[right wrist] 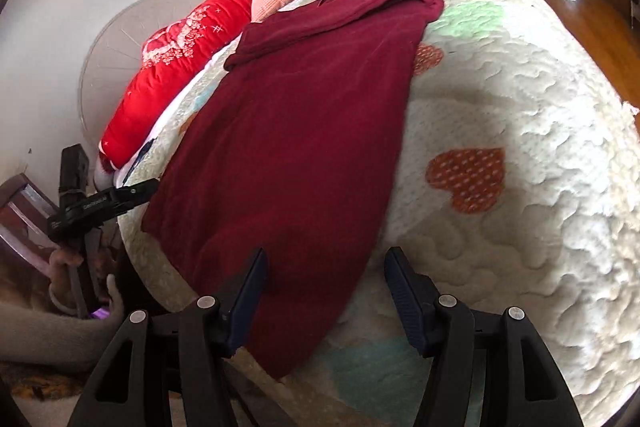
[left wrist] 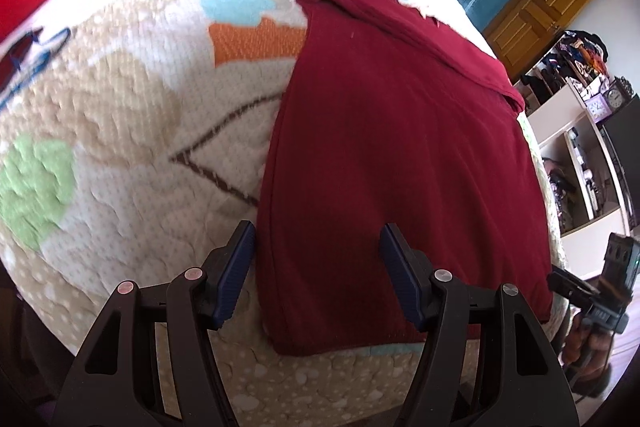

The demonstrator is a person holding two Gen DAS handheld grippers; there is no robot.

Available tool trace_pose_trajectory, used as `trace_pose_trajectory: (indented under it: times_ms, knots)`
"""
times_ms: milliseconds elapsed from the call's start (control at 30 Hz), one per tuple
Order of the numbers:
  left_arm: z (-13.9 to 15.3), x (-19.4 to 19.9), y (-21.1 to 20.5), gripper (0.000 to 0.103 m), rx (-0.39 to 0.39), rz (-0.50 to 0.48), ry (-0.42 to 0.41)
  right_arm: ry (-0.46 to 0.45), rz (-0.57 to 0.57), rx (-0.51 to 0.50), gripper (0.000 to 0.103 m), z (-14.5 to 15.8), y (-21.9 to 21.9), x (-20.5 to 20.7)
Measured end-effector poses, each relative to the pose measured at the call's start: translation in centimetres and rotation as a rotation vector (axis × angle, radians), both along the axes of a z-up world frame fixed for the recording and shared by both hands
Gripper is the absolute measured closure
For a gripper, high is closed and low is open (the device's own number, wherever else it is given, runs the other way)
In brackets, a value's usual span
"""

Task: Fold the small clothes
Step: 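Grasp the hem with the left tool while the right tool grasps it too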

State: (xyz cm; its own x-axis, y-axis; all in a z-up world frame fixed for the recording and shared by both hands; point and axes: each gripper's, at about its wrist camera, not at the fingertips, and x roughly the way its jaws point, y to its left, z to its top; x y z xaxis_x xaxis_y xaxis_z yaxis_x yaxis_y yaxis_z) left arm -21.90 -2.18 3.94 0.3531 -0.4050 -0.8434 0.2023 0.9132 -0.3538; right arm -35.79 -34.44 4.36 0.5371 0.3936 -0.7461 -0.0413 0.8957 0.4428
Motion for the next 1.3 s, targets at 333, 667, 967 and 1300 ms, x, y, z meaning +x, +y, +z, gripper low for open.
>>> trace_pose_trajectory:
  times_ms: [333, 667, 967, 1300]
  knots:
    - [-0.5, -0.9, -0.5, 0.032, 0.025, -0.030, -0.008, -0.002, 0.021, 0.008, 0.044, 0.4, 0.3, -1.1]
    - [-0.9, -0.6, -0.8, 0.026, 0.018, -0.023, 0.003, -0.011, 0.034, 0.037, 0.038, 0.4, 0.1, -1.2]
    - [-1.1, -0.8, -1.6, 0.024, 0.060, -0.040, -0.015, -0.019, 0.038, 0.062, 0.035, 0.2, 0.2, -0.9]
    - [-1.4, -0.5, -2.9, 0.018, 0.103, -0.025, -0.010, -0.006, 0.084, 0.061, 0.034, 0.3, 0.1, -0.8]
